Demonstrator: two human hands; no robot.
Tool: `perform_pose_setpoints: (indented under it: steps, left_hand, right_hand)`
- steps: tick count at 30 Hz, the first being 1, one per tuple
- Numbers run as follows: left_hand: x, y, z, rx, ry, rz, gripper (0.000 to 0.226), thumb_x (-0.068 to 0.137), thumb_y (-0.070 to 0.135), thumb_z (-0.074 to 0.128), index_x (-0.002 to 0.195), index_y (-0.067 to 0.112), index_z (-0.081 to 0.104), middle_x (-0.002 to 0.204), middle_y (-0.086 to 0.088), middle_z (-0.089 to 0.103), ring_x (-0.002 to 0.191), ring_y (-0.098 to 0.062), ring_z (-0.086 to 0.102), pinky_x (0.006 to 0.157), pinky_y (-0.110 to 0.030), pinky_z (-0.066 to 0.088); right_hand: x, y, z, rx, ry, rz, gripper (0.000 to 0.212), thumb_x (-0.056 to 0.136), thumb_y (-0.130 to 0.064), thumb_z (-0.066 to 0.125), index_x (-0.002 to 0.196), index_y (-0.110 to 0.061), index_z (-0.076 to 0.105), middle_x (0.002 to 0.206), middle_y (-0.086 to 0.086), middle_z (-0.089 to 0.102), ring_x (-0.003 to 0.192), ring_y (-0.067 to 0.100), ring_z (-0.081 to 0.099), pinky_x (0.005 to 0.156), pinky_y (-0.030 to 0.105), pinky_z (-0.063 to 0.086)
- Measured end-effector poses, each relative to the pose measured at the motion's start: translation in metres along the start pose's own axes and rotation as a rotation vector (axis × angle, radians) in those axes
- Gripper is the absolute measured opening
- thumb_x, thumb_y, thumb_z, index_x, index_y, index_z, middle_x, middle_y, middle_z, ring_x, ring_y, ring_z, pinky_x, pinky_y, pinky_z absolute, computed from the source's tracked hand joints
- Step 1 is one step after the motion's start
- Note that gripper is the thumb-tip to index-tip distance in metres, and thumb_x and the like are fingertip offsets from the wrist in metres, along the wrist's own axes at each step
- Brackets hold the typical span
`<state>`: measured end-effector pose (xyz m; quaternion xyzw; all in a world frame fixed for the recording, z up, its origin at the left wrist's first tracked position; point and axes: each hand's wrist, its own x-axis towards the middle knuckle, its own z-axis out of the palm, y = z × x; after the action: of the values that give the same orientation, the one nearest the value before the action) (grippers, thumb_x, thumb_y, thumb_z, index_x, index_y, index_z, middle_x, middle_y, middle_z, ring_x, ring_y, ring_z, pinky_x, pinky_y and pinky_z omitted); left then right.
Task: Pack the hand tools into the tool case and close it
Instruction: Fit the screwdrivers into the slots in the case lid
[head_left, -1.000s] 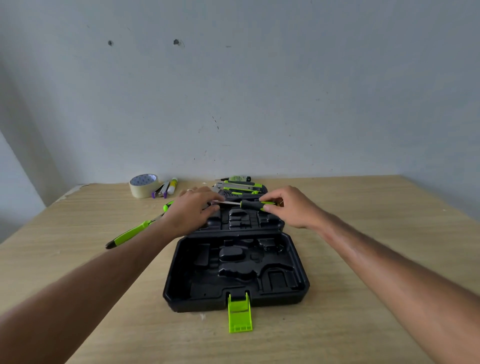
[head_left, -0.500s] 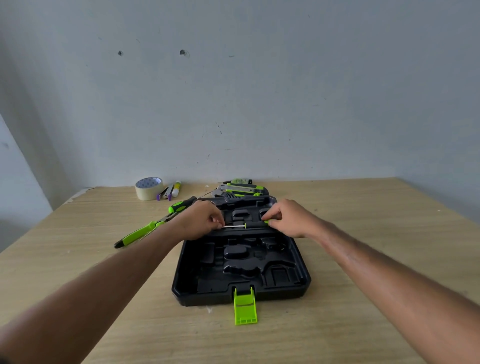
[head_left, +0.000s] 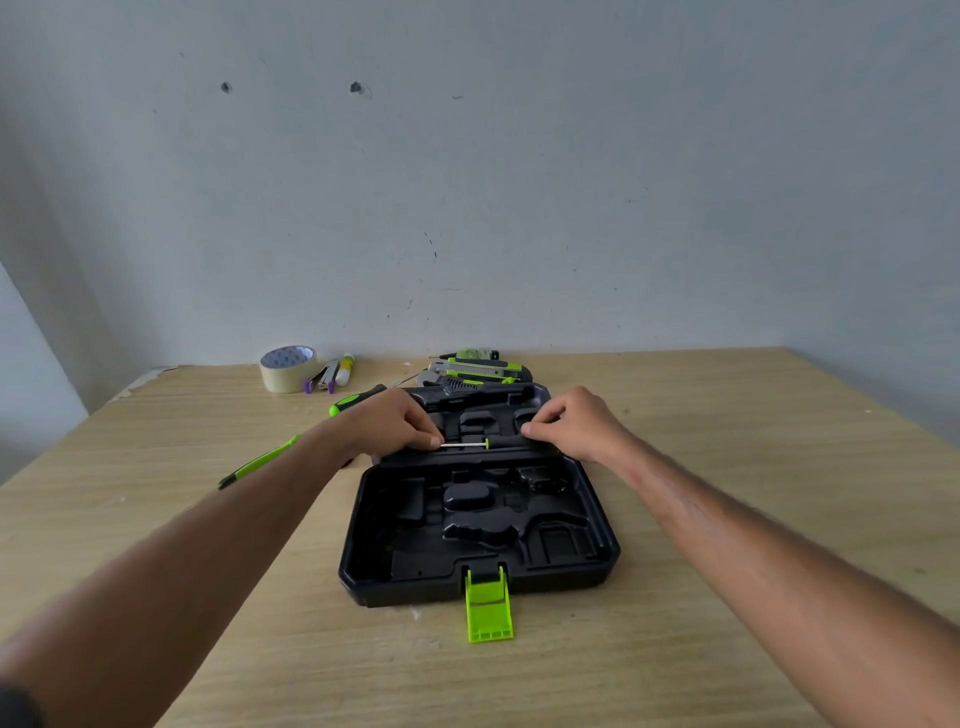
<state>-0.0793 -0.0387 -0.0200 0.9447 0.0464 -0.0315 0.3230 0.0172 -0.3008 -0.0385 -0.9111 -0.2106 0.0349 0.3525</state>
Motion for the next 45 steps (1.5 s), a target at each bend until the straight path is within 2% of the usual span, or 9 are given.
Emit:
perform_pose_setpoints:
  steps: [6,12,16,22,27,31,34,38,45]
  left_hand:
    - [0.007,0.001,-0.001,-0.062,0.094,-0.125,0.019,0.068,0.025,0.093,0.083,0.020,0.084,0.089,0.003,0.079,0.087,-0.007,0.066,0.074,-0.023,0.047]
    - [0.013,0.007,-0.001,-0.039,0.123,-0.346,0.064,0.063,0.029,0.096,0.117,0.006,0.072,0.119,-0.010,0.068,0.114,-0.027,0.059,0.096,-0.032,0.044]
    - [0.019,0.007,-0.008,0.069,0.039,-0.476,0.110,0.045,0.054,0.097,0.135,0.005,0.058,0.139,-0.014,0.059,0.124,-0.036,0.056,0.103,-0.048,0.046]
    - [0.020,0.002,-0.007,0.155,0.013,-0.519,0.120,0.049,0.068,0.089,0.146,0.008,0.048,0.150,-0.012,0.050,0.135,-0.036,0.048,0.104,-0.047,0.043]
    - [0.011,0.000,0.002,0.105,0.115,-0.455,0.111,0.050,0.067,0.090,0.136,0.006,0.054,0.134,-0.015,0.060,0.121,-0.034,0.057,0.087,-0.036,0.045]
    - [-0.013,-0.008,0.010,0.019,0.266,-0.306,0.075,0.060,0.071,0.082,0.110,0.021,0.056,0.107,0.001,0.060,0.101,-0.022,0.058,0.086,-0.036,0.050]
    - [-0.023,-0.022,0.001,-0.087,0.353,-0.184,0.047,0.081,0.059,0.074,0.102,0.018,0.063,0.088,0.004,0.057,0.081,-0.016,0.056,0.066,-0.030,0.044]
    - [-0.039,-0.040,-0.017,-0.009,0.435,-0.081,0.017,0.091,0.032,0.071,0.083,0.019,0.063,0.070,0.005,0.052,0.064,-0.011,0.048,0.055,-0.025,0.034]
    - [-0.029,-0.068,-0.034,0.119,0.442,-0.084,0.019,0.091,0.028,0.068,0.107,0.018,0.070,0.097,0.002,0.068,0.076,-0.010,0.059,0.072,-0.033,0.049]
  right_hand:
    - [0.007,0.002,0.002,0.110,0.005,0.089,0.020,0.075,-0.034,0.089,0.084,-0.019,0.081,0.080,-0.007,0.072,0.085,0.012,0.064,0.073,0.023,0.041]
    - [0.007,0.011,0.003,0.249,-0.003,0.235,0.068,0.064,-0.038,0.096,0.119,-0.015,0.062,0.113,0.004,0.065,0.106,0.022,0.064,0.088,0.032,0.051]
    - [0.009,0.012,0.001,0.224,-0.016,0.244,0.074,0.064,-0.041,0.095,0.124,-0.017,0.057,0.120,0.003,0.062,0.110,0.022,0.060,0.091,0.034,0.048]
    - [0.006,0.008,-0.003,0.117,-0.042,0.238,0.071,0.072,-0.045,0.089,0.125,-0.015,0.052,0.111,-0.001,0.058,0.101,0.019,0.056,0.081,0.032,0.043]
    - [-0.006,0.004,0.001,0.007,0.008,0.177,0.064,0.078,-0.052,0.082,0.120,-0.015,0.052,0.114,0.001,0.059,0.099,0.020,0.055,0.079,0.033,0.045]
    - [-0.018,-0.003,0.008,-0.177,0.180,0.052,0.053,0.081,-0.060,0.073,0.116,-0.025,0.058,0.122,0.001,0.055,0.114,0.025,0.051,0.092,0.041,0.045]
    - [-0.019,-0.025,0.018,-0.155,0.260,-0.102,0.028,0.087,-0.052,0.070,0.101,-0.028,0.066,0.109,-0.003,0.061,0.108,0.023,0.052,0.092,0.042,0.044]
    - [-0.012,-0.060,0.038,-0.058,0.197,-0.228,0.009,0.086,-0.037,0.073,0.086,-0.028,0.071,0.082,-0.014,0.069,0.083,0.011,0.065,0.076,0.030,0.051]
    - [0.026,-0.087,0.067,-0.079,0.046,-0.332,0.005,0.092,-0.023,0.069,0.090,-0.021,0.074,0.078,-0.013,0.066,0.074,0.009,0.064,0.069,0.031,0.053]
